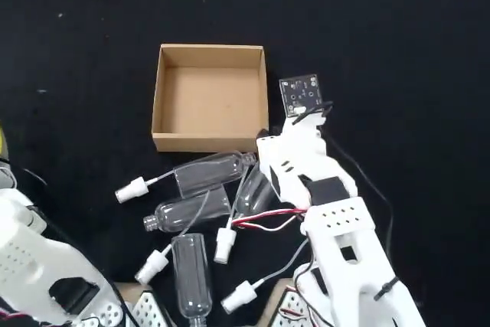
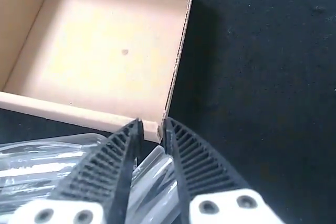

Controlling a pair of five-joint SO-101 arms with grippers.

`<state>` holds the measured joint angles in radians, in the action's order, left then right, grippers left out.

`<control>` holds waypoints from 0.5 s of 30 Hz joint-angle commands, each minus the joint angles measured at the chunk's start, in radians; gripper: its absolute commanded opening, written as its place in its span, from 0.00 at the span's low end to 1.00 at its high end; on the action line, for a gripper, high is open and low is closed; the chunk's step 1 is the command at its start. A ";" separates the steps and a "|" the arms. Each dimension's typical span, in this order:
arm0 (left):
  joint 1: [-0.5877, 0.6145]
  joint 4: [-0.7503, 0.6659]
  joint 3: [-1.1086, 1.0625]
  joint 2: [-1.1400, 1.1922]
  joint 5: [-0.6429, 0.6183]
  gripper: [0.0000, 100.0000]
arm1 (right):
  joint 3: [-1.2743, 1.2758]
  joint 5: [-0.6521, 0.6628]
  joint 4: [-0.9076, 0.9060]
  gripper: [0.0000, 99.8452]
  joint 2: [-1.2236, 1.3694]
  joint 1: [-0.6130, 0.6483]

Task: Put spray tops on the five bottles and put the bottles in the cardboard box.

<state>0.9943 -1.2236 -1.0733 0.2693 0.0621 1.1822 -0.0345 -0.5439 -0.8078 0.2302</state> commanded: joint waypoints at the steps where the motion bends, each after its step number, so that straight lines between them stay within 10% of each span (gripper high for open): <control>1: -0.005 0.006 0.027 -0.058 -0.008 0.31 | -0.005 -0.002 0.026 0.06 -0.024 0.005; 8: -0.028 0.000 -0.028 -0.068 -0.006 0.03 | -0.005 -0.002 0.026 0.06 -0.024 0.005; 15: -0.042 -0.002 -0.025 -0.094 -0.009 0.04 | -0.005 -0.002 0.026 0.06 -0.025 0.003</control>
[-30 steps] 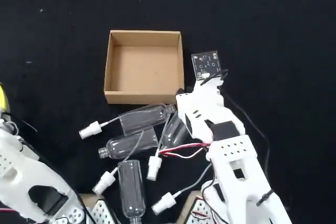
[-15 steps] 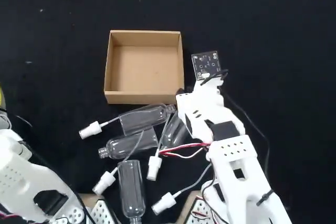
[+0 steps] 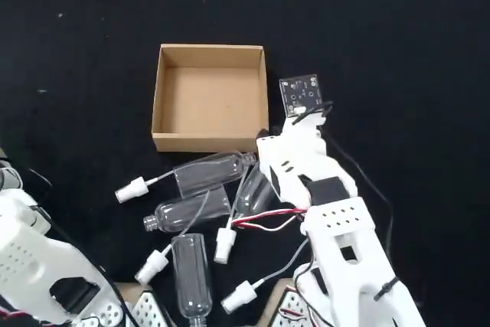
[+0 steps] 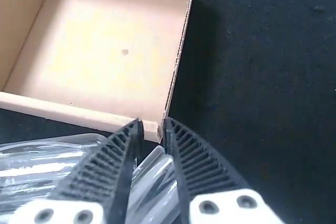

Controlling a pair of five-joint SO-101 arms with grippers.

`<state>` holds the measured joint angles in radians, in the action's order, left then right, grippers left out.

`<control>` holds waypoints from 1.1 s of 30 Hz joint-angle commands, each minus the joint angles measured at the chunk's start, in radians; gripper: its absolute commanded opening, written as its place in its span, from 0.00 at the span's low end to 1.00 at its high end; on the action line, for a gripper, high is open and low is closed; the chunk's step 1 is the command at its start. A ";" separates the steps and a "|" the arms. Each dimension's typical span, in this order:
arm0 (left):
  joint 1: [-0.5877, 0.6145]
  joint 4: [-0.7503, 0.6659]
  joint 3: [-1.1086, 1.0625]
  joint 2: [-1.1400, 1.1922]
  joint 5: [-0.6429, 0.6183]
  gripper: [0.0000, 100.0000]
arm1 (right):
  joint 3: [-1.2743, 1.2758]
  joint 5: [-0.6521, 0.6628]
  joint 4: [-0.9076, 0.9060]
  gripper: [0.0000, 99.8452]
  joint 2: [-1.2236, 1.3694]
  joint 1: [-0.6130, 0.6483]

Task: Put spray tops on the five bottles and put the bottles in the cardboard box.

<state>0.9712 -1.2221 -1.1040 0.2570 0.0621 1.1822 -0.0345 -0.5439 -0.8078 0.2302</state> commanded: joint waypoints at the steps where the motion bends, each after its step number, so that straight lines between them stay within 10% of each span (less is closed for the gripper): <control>1: -0.022 0.005 0.005 -0.109 -0.008 0.03 | -0.005 -0.002 0.026 0.06 -0.025 0.003; 5: -0.074 0.087 -0.018 -0.275 -0.008 0.03 | -0.007 -0.002 0.026 0.06 -0.025 0.002; 15: -0.470 0.832 0.082 -0.821 -0.014 0.03 | -0.018 -0.012 0.055 0.06 -0.019 -0.034; 33: -0.946 0.853 0.239 -0.689 -0.012 0.03 | -0.223 -0.114 0.199 0.16 0.343 -0.063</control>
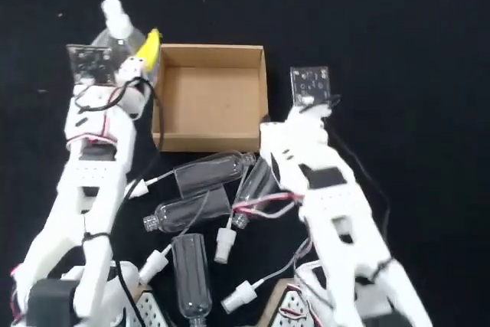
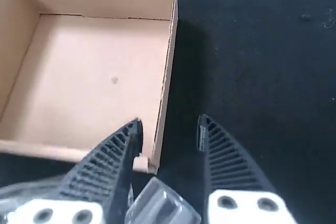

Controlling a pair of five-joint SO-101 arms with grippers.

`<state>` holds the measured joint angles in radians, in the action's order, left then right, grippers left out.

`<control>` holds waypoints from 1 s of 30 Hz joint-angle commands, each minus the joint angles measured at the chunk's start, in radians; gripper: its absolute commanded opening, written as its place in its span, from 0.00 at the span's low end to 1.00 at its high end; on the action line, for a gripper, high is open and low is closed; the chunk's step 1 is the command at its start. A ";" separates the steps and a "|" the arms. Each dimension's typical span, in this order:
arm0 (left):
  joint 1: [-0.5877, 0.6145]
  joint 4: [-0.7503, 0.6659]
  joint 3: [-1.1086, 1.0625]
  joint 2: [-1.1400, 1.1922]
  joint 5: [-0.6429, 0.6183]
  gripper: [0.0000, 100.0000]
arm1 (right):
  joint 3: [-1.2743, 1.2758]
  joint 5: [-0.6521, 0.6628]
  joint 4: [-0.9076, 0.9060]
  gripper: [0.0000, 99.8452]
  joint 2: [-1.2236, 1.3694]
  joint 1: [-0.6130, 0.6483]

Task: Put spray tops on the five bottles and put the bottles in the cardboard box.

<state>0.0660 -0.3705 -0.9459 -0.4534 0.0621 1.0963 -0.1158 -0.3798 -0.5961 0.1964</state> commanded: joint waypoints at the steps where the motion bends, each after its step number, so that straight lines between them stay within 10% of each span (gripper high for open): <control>1: -0.048 0.002 0.091 0.037 -0.012 0.03 | -0.171 -0.052 0.026 0.16 0.177 -0.029; 30: -0.122 -0.288 0.054 0.207 -0.014 0.03 | -0.463 0.100 -0.169 0.01 0.605 -0.040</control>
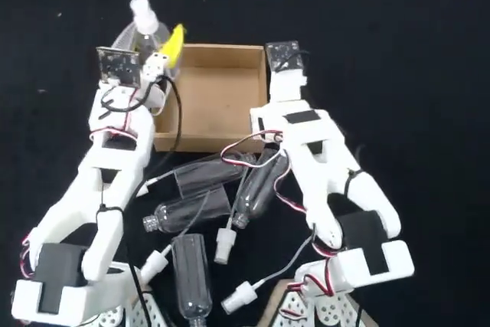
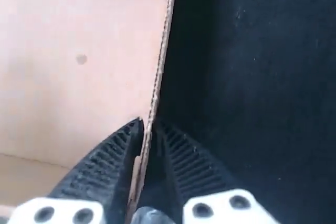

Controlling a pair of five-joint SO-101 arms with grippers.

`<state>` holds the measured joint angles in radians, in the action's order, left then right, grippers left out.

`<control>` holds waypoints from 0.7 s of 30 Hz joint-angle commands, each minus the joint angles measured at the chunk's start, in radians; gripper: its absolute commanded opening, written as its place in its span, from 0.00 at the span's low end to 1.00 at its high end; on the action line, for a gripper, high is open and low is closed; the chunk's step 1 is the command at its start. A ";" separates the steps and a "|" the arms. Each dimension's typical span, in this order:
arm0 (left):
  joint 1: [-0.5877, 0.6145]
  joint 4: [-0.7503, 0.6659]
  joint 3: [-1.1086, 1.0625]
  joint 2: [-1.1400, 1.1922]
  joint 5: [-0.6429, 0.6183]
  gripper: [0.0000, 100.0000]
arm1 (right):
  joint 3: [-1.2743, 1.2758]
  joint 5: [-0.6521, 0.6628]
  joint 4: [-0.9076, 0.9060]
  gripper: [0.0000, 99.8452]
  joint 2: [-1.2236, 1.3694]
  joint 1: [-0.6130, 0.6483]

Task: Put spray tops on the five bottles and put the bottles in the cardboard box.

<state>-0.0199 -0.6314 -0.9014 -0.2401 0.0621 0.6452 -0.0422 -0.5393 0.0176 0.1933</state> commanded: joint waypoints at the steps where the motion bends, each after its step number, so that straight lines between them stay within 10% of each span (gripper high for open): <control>1: -0.042 -0.028 0.010 -0.006 -0.014 0.03 | -0.008 0.026 -0.009 0.01 -0.010 -0.041; 21: -0.061 -0.026 -0.015 -0.005 -0.012 0.03 | 0.048 0.193 -0.071 0.01 -0.088 -0.072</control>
<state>-0.0598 -0.6314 -0.9475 -0.2386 0.0621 0.6575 0.1450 -0.5992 0.0115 0.1089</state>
